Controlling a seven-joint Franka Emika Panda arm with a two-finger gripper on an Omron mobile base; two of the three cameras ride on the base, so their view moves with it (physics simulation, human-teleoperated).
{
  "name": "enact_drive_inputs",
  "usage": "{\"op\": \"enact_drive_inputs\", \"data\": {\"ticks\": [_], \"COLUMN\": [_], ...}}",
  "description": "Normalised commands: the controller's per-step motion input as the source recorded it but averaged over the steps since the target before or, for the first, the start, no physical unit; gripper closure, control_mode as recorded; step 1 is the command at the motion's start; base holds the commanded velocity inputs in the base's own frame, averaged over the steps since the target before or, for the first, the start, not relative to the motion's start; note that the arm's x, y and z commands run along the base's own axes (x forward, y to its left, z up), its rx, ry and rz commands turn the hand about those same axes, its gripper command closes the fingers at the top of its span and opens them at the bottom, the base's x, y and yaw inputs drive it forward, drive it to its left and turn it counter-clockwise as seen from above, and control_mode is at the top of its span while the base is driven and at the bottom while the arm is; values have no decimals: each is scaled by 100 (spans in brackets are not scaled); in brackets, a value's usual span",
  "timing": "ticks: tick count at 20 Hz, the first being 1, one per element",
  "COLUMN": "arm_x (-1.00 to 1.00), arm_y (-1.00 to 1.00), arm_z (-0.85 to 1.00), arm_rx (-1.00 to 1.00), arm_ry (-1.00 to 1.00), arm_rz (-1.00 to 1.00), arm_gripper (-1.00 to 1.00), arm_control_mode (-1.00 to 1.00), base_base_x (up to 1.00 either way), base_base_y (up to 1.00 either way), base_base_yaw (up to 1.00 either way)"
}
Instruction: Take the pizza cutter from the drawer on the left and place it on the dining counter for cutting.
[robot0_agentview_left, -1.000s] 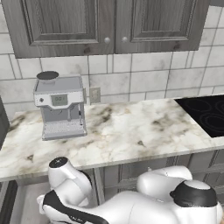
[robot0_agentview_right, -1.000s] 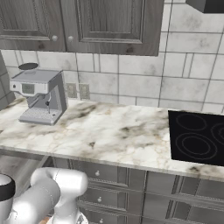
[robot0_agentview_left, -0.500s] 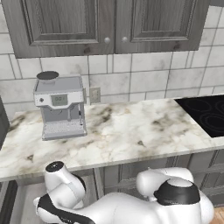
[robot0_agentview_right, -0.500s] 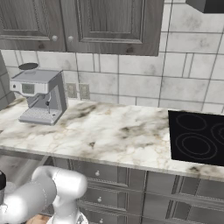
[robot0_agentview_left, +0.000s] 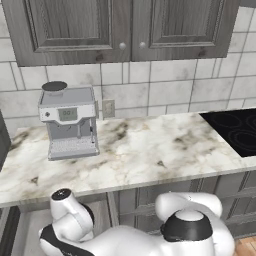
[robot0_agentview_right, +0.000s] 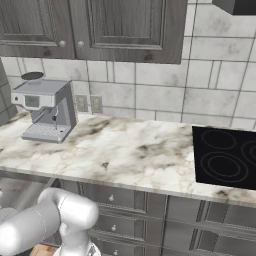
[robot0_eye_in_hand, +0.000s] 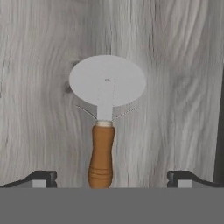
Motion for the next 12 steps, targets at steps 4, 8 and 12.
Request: {"op": "enact_drive_inputs", "data": {"ticks": [4,8,12], "arm_x": [0,0,0], "arm_y": [13,11,2], "arm_z": [-23,-23,-19], "arm_rx": [0,0,0], "arm_ry": [0,0,0], "arm_rz": [0,0,0], "arm_gripper": [-100,-100,-100], "arm_control_mode": [-100,-100,-100], "base_base_x": [0,0,0], "base_base_y": [0,0,0], "base_base_yaw": [0,0,0]}}
